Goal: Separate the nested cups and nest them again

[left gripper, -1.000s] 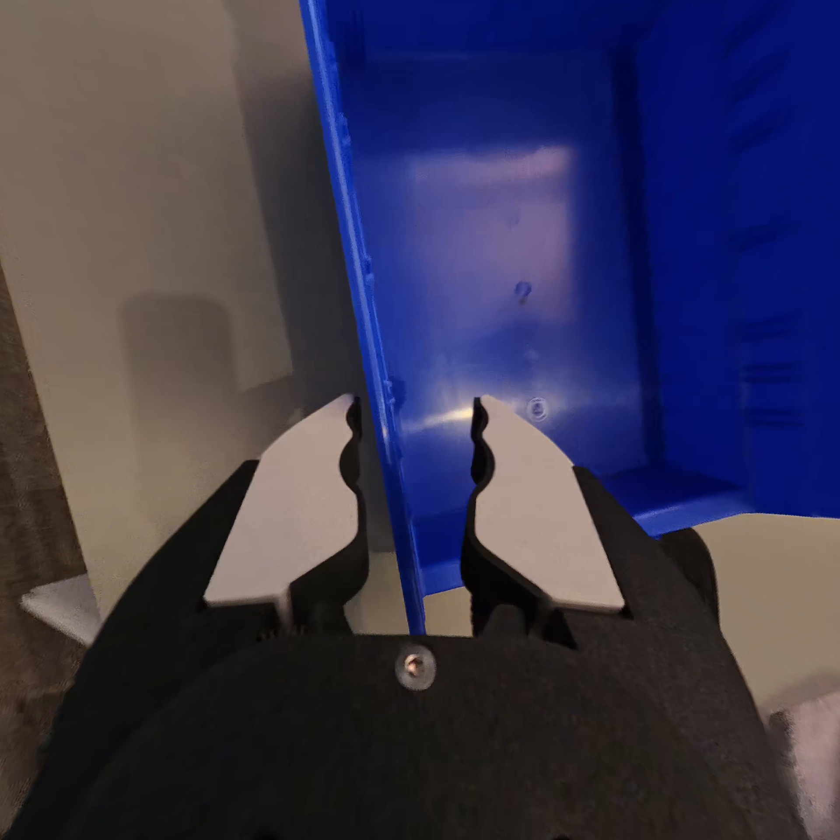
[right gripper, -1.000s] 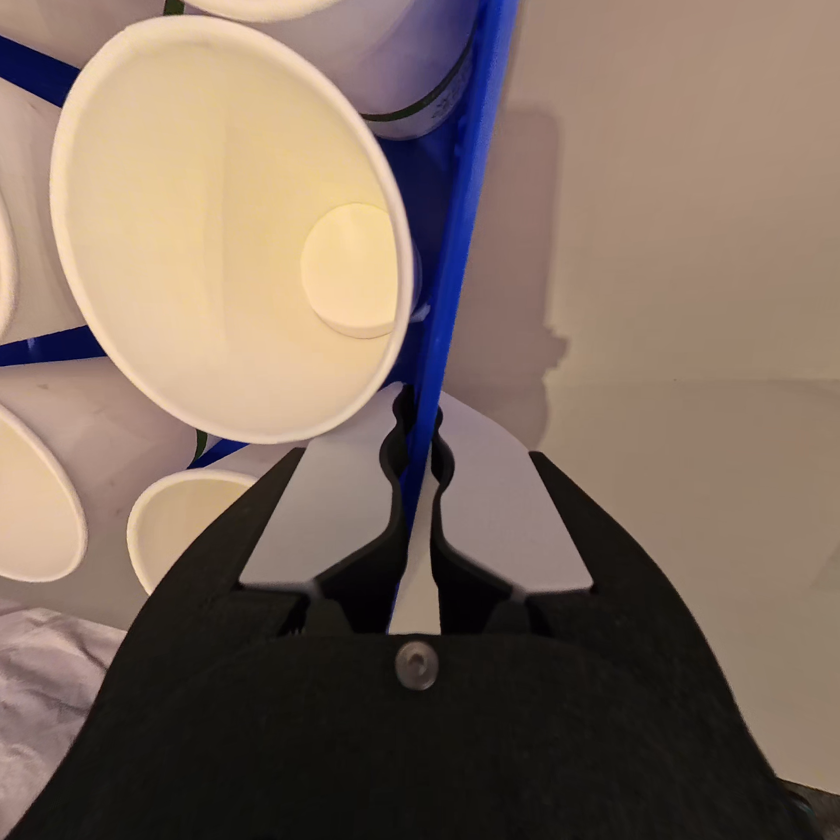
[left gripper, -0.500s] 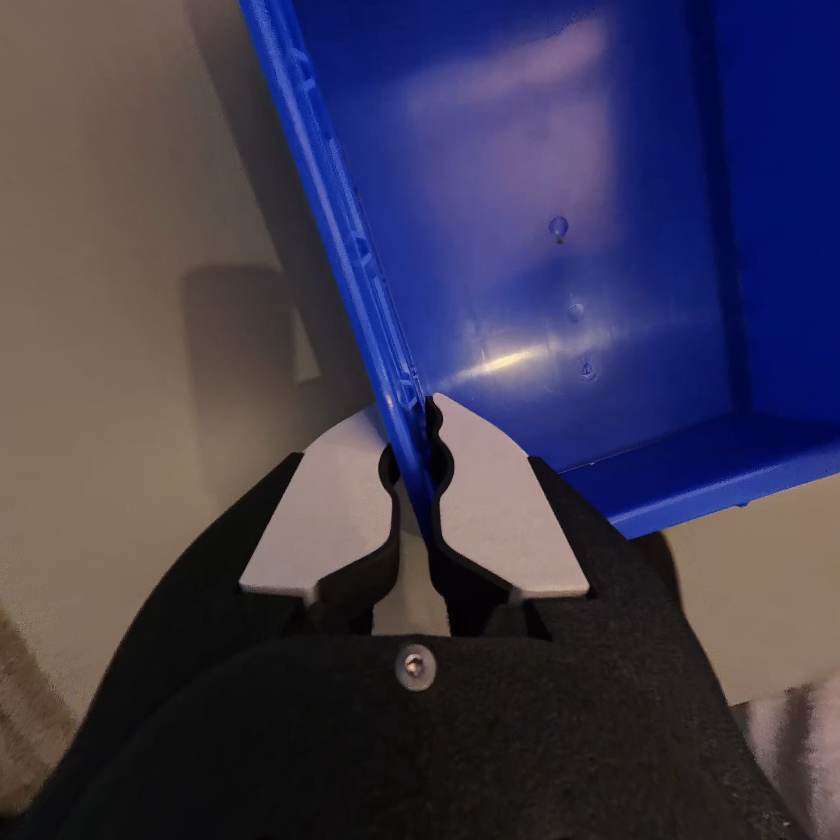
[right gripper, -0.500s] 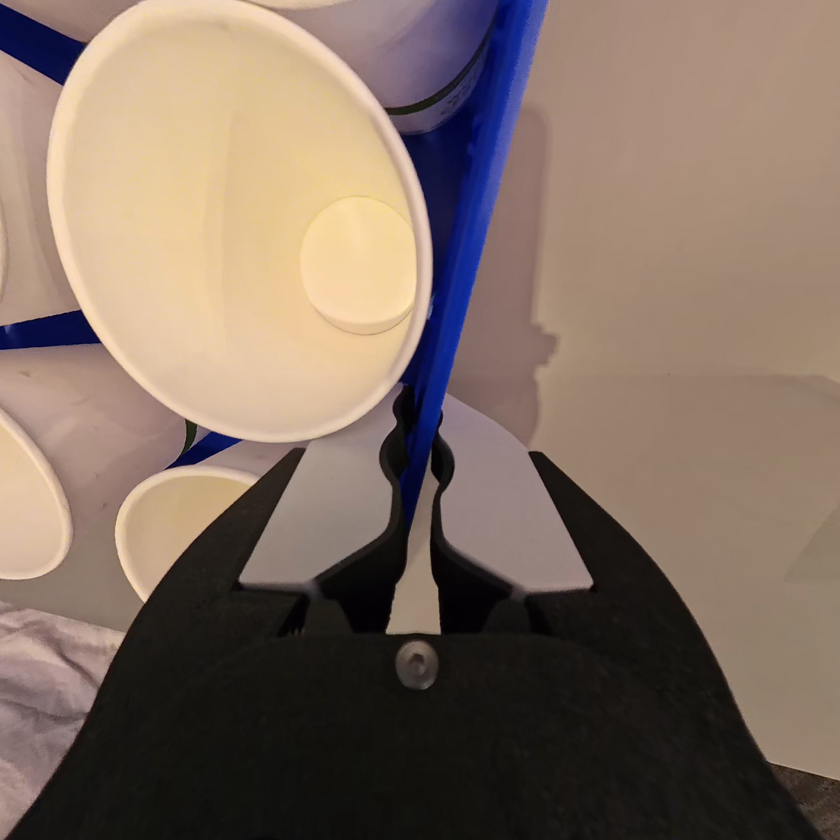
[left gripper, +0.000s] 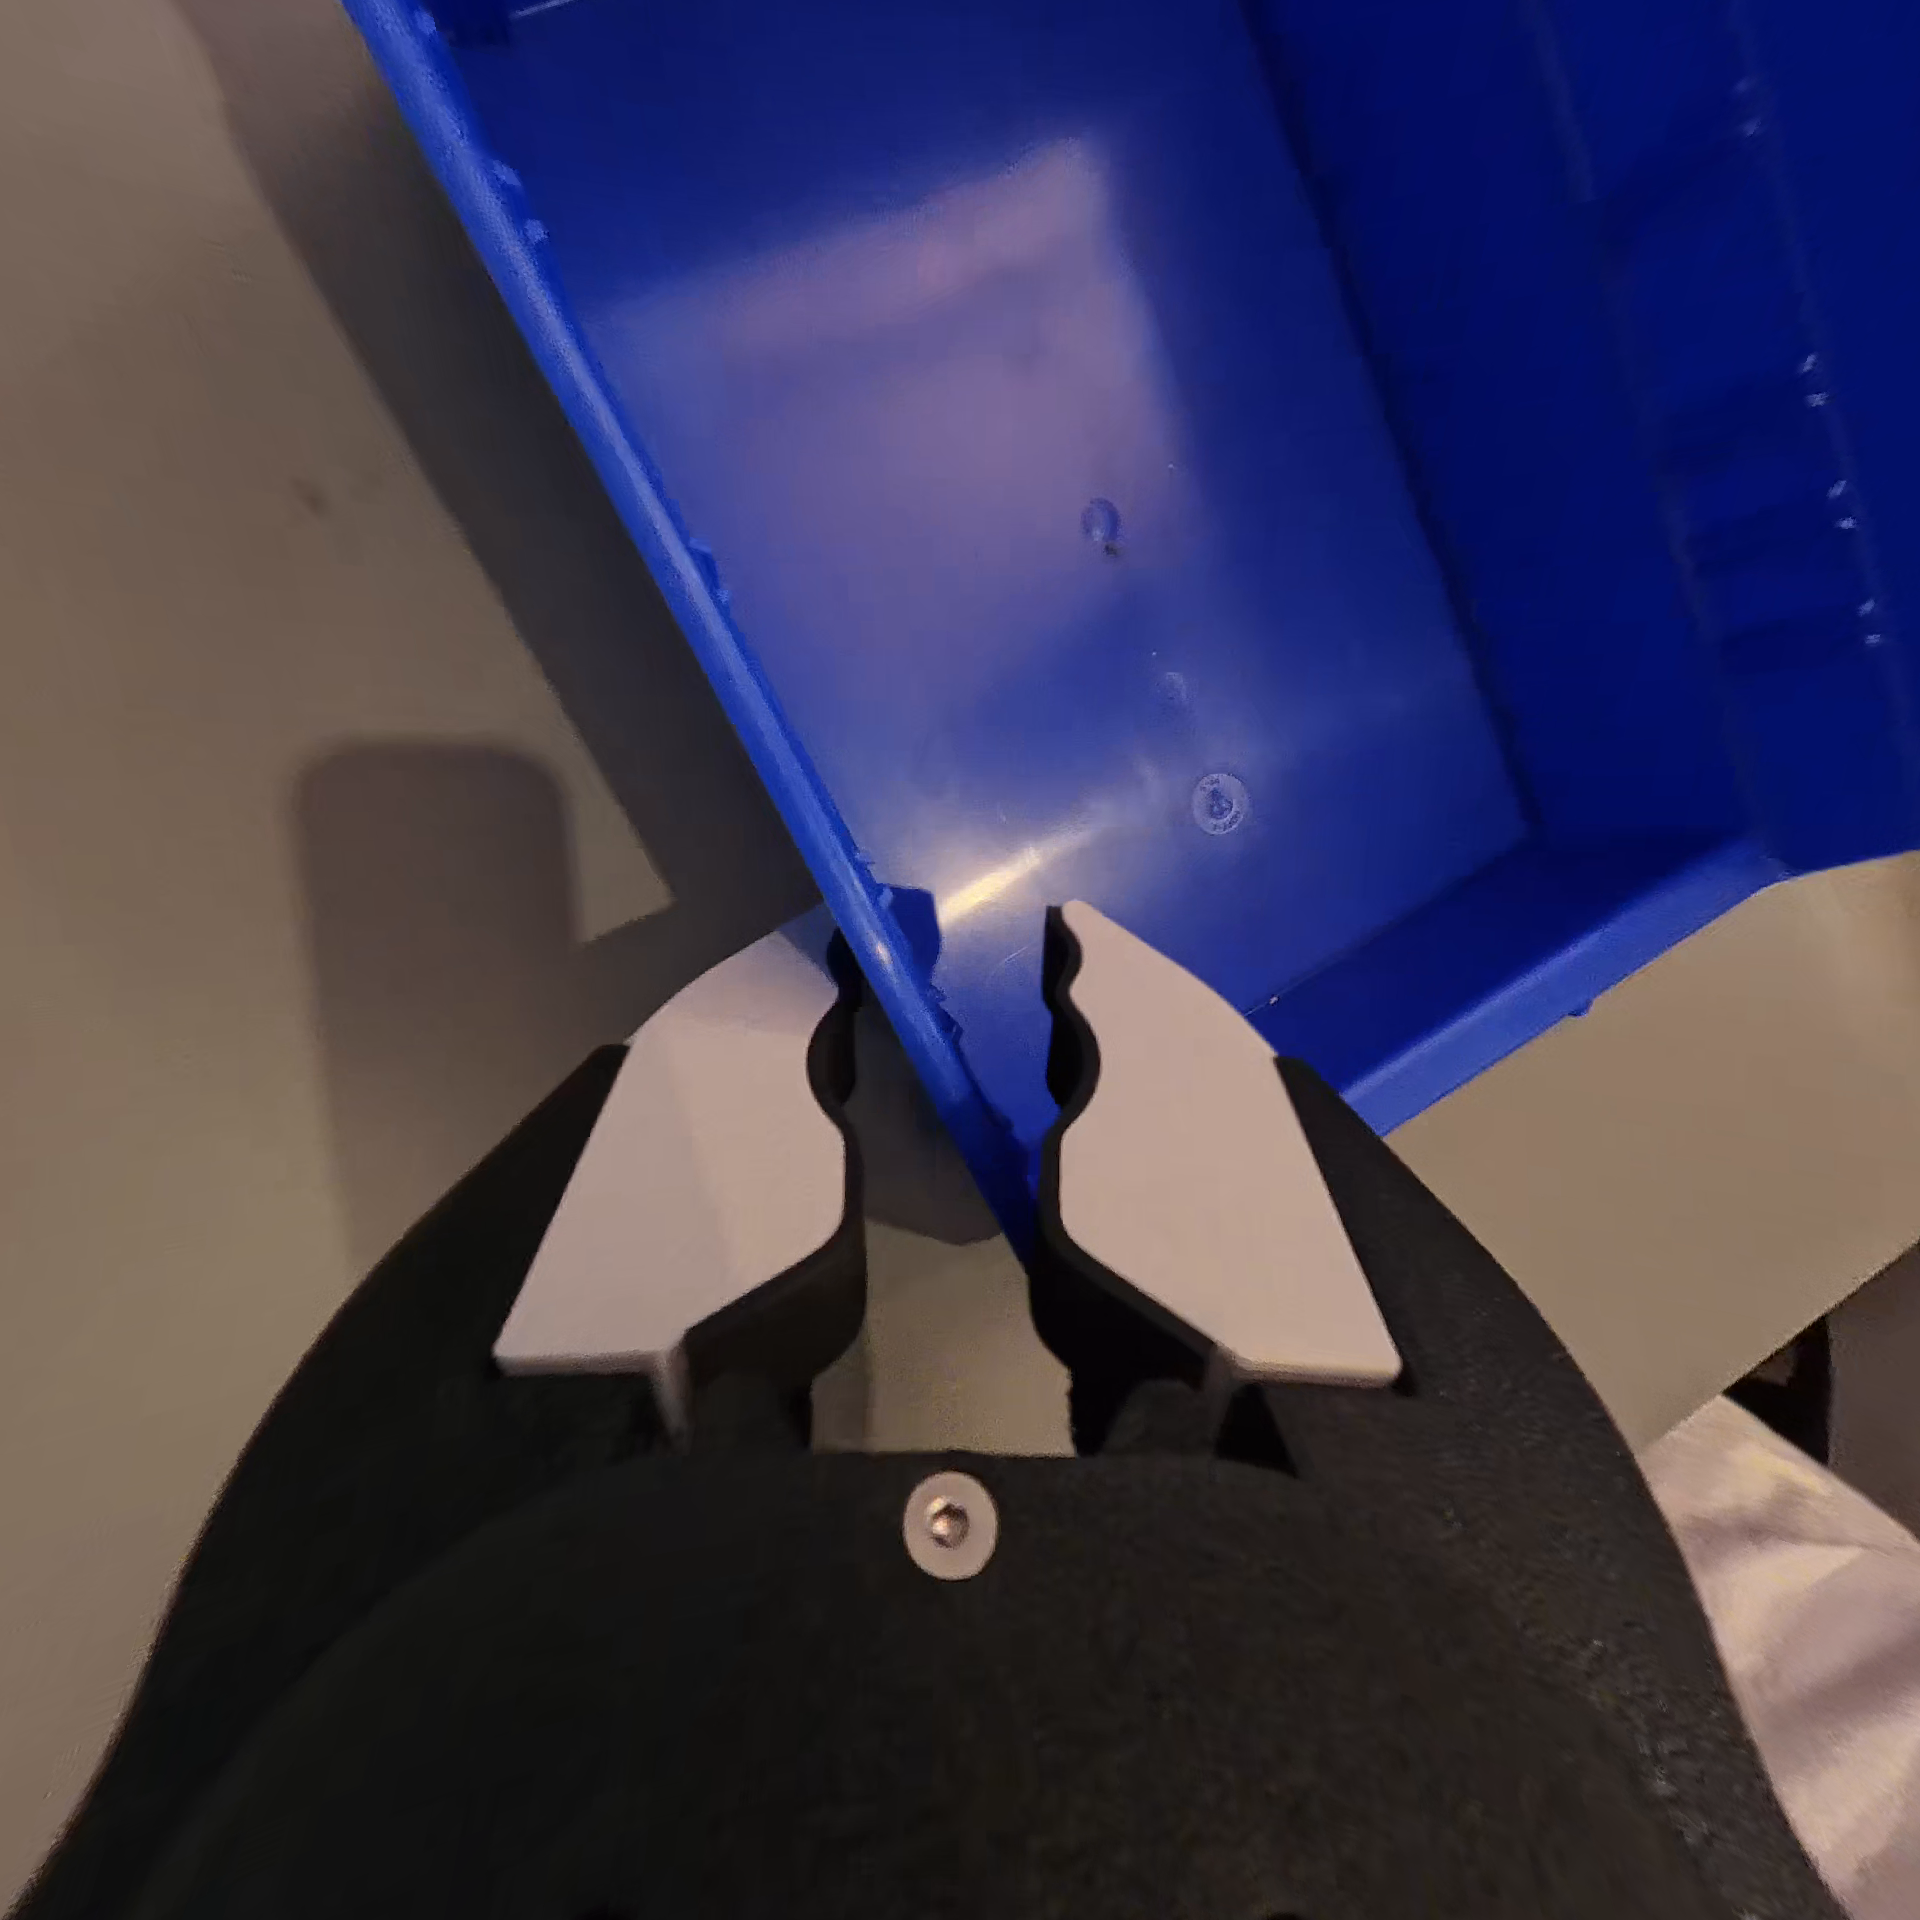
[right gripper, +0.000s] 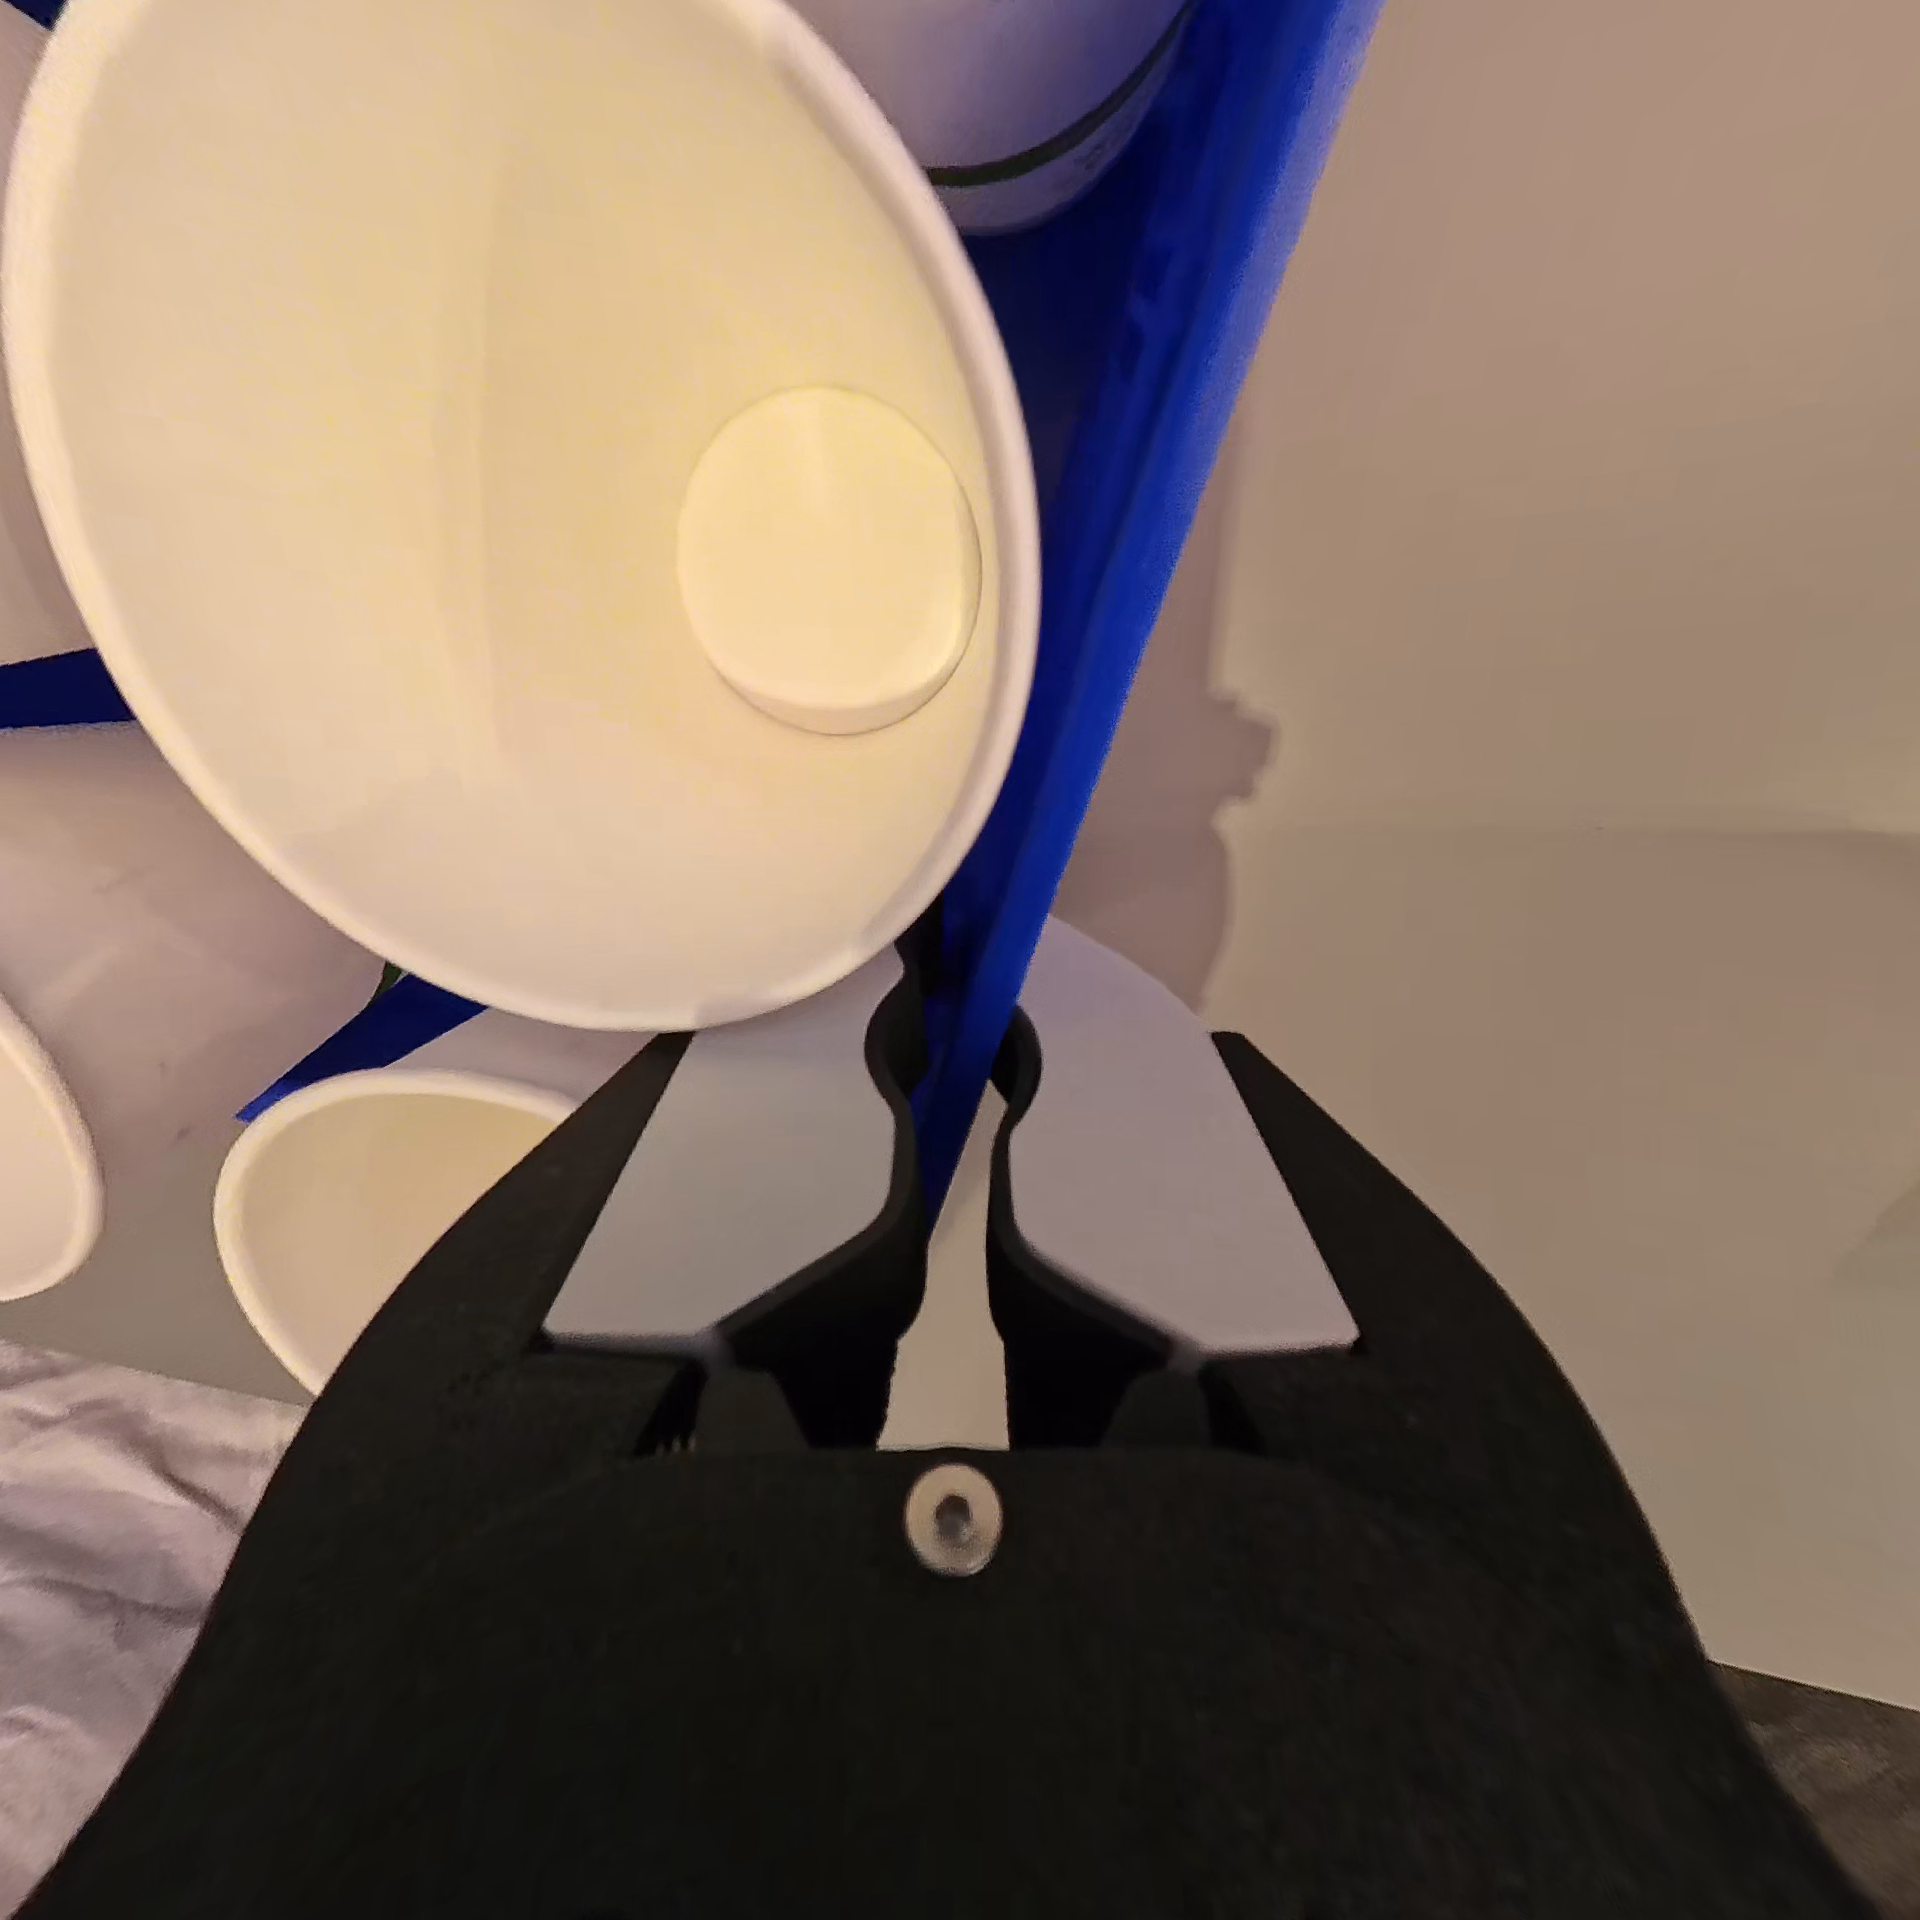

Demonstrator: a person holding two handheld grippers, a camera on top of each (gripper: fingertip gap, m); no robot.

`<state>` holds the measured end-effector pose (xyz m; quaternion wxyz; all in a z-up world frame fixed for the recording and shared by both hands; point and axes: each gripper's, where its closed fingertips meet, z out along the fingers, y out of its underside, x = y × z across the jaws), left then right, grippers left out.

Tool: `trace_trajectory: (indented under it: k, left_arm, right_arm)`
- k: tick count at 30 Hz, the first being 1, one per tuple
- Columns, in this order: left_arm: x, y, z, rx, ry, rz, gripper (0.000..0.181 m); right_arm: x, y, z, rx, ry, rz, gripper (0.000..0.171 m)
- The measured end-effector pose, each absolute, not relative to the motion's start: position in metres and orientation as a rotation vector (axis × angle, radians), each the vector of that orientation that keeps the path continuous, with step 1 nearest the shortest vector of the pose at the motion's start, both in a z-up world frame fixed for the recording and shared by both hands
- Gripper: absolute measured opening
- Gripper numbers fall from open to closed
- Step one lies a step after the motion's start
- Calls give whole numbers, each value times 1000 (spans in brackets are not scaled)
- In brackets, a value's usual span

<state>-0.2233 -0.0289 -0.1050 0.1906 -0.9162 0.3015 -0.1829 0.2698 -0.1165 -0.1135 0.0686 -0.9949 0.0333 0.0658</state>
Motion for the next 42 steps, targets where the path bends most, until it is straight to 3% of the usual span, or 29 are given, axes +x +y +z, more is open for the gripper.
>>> trace_trajectory:
  k: [13,31,42]
  left_arm:
    - [-178,-43,-88,-2480,854,-912,55]
    - [-214,1,65,-2080,944,-722,49]
    - [-220,23,48,-2082,993,-775,48]
  right_arm:
    - [271,-117,-114,-2998,173,207,4]
    - [273,-114,-114,-3054,252,147,4]
    - [275,-113,-113,-3022,306,194,3]
